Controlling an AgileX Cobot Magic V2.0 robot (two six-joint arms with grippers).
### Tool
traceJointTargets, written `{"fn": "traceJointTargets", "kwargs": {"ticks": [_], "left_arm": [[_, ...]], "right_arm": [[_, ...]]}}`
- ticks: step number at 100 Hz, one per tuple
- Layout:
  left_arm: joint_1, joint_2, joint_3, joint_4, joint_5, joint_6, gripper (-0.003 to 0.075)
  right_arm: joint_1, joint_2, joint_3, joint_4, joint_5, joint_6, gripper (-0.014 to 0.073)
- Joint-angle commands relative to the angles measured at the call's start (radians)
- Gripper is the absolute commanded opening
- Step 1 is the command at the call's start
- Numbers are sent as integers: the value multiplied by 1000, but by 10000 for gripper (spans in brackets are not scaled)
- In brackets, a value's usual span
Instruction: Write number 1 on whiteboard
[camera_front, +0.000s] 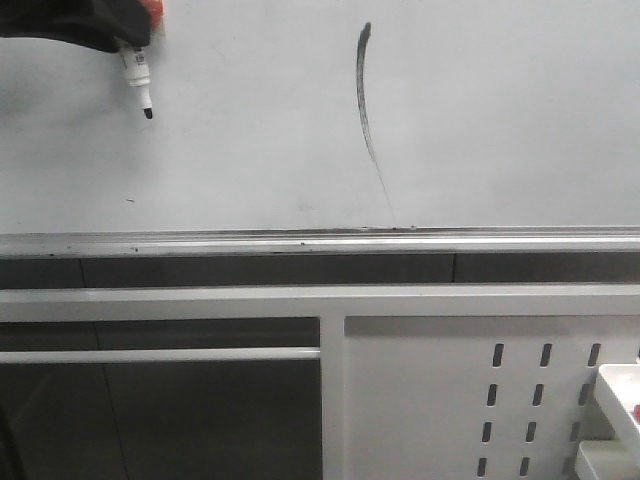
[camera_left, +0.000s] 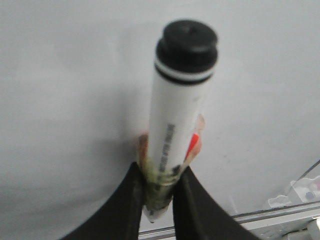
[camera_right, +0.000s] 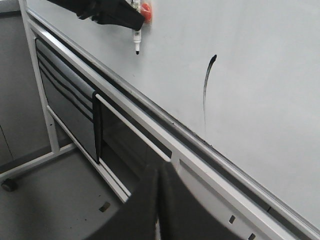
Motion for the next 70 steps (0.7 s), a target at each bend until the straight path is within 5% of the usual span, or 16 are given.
{"fn": "traceJointTargets", "kwargs": {"ticks": [1,70], "left_arm": [[24,29,-50,48,-177,-22,-20],[24,52,-76,104,-80,-22,-8]], "right_arm": [[-7,8,-21,-15,-76,0,-48],[-7,8,-21,8,-76,0,-48]]}}
